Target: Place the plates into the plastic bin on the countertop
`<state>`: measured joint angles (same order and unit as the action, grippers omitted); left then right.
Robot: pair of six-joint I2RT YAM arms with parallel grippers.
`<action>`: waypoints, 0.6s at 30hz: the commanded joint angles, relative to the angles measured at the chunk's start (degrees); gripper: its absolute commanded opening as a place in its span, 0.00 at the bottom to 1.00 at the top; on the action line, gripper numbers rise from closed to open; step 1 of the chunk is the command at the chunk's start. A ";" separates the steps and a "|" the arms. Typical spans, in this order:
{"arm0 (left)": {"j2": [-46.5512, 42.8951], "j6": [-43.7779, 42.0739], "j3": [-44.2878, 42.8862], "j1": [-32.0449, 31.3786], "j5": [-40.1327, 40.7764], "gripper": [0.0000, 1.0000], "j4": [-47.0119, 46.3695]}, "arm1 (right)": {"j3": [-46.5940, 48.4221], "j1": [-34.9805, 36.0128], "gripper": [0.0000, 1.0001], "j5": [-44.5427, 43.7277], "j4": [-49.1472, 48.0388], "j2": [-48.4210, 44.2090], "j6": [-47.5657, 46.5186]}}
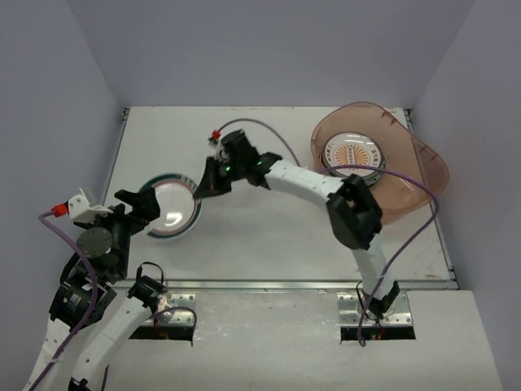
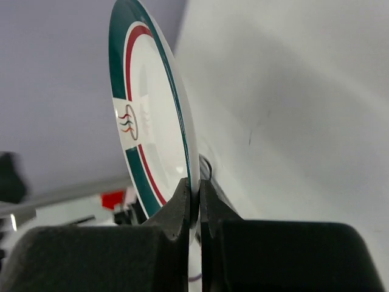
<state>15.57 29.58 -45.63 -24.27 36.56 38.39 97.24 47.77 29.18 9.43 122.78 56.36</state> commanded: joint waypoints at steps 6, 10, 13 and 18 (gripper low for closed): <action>0.30 -1.40 0.50 0.54 -1.43 1.00 -3.18 | -23.73 -43.66 0.00 -3.55 -0.70 -37.66 3.05; 2.27 -2.04 0.45 0.54 -2.80 1.00 -3.47 | -33.33 -62.73 0.00 -3.48 -2.97 -44.97 7.38; 2.57 -2.20 0.49 0.54 -3.16 1.00 -3.59 | -35.44 -66.62 0.00 -5.19 -2.36 -45.57 6.35; 2.44 -2.42 0.63 0.50 -3.52 1.00 -3.85 | -35.97 -67.59 0.00 -10.55 -0.64 -43.07 2.11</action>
<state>17.65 28.43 -45.02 -24.27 33.94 37.48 59.92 -20.56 19.80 12.45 79.84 60.36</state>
